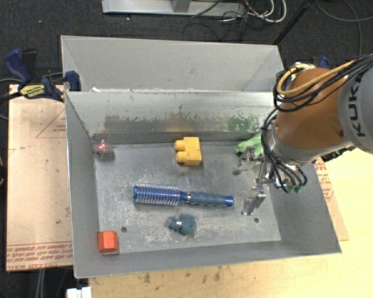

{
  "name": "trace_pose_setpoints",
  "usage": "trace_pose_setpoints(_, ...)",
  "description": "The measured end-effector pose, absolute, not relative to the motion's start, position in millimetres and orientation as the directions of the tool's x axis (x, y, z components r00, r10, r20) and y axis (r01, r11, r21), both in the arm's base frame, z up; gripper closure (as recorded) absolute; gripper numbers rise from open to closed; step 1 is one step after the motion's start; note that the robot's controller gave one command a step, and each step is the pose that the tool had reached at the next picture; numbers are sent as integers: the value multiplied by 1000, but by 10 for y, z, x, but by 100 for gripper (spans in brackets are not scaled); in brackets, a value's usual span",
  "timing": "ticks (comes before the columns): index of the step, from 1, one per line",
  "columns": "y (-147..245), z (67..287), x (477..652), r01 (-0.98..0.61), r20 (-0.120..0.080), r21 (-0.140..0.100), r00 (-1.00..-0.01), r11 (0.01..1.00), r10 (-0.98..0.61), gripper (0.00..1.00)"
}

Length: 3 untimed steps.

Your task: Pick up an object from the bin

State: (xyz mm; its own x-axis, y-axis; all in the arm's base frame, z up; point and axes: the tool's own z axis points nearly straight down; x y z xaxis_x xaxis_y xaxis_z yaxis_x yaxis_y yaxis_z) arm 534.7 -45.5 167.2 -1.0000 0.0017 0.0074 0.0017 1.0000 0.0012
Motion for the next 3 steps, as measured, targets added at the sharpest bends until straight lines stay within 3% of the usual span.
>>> trace_pose_setpoints(1, -594, 789, 5205, 57, 1, 2, -998, 998, 57, 0)
trace_pose_setpoints(2, 284, 766, 5569, -64, -12, -5, -998, 998, -64, 0)
trace_pose_setpoints(3, 295, 779, 5573, -60, -15, 0, -998, 998, -60, 100)
